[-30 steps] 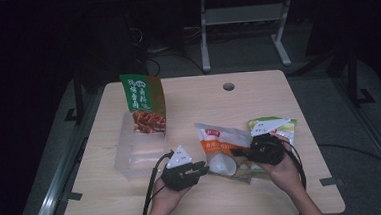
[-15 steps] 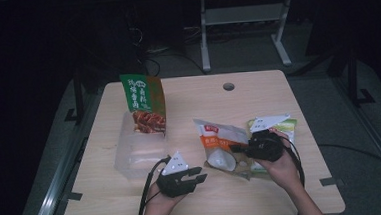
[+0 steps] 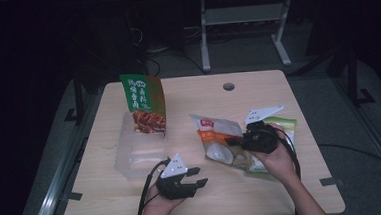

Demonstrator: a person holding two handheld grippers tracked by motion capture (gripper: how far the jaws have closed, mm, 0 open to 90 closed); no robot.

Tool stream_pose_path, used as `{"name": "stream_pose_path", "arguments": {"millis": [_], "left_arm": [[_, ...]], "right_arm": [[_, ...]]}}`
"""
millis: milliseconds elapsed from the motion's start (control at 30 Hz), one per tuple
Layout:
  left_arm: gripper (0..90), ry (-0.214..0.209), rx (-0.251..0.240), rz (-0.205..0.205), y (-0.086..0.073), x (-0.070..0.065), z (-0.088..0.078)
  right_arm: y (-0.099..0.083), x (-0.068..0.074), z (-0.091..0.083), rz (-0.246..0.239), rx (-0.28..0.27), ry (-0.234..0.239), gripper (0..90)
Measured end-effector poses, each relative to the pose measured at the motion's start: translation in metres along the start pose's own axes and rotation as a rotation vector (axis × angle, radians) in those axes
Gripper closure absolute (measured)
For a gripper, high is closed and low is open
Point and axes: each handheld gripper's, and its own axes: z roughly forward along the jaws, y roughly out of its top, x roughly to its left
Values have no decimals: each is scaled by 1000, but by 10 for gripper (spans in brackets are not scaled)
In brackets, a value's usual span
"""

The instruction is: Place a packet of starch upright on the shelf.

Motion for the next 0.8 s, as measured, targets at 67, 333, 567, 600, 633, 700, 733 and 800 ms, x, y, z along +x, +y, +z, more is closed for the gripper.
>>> {"name": "stream_pose_path", "arguments": {"millis": [67,333,567,600,633,700,733,800], "left_arm": [[503,1,-5,-7,0,-1,0],[469,-1,0,9,0,0,0],[443,-6,-15,-1,0,-1,0],[438,-7,-16,-2,0,-1,1],[433,-8,-17,-3,0,-1,1],[424,-6,-13,-2,0,-2,0],[420,-6,-14,-2,0,-2,0],[415,-6,-15,1,0,-2,0]], "right_arm": [[4,-1,0,-3,-3,6,899],[20,-1,1,-7,-12,20,900],[34,-1,5,-22,-14,39,900],[36,-1,5,-23,-13,42,900],[39,0,6,-25,-13,47,900],[43,1,8,-27,-12,51,900],[45,1,9,-32,-13,54,900],[50,1,11,-41,-12,61,900]]}}
